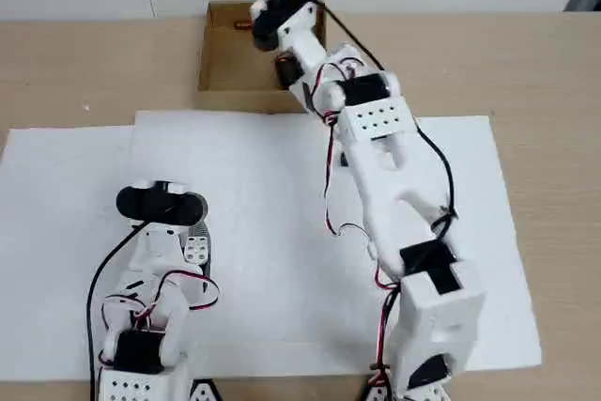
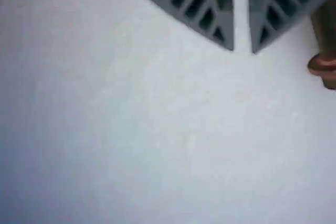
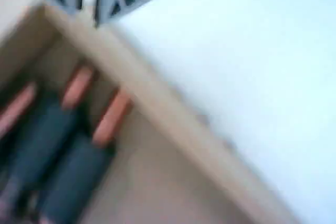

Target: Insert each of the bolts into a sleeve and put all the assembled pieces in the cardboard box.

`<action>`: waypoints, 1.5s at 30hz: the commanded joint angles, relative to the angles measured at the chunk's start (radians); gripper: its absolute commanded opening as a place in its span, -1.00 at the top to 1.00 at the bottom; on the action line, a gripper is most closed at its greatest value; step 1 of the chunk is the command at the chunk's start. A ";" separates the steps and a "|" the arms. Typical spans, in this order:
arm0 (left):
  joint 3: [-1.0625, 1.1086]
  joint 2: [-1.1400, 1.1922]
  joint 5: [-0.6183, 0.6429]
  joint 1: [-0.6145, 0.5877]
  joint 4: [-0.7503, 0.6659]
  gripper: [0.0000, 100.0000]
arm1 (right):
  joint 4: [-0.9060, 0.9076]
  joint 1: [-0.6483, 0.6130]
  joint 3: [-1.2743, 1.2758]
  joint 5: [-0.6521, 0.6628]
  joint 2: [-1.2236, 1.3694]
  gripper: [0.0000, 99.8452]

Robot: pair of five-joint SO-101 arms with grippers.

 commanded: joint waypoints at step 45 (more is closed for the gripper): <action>-0.005 -0.014 -0.003 -0.005 0.002 0.99 | 0.338 0.110 -0.052 0.519 0.269 0.99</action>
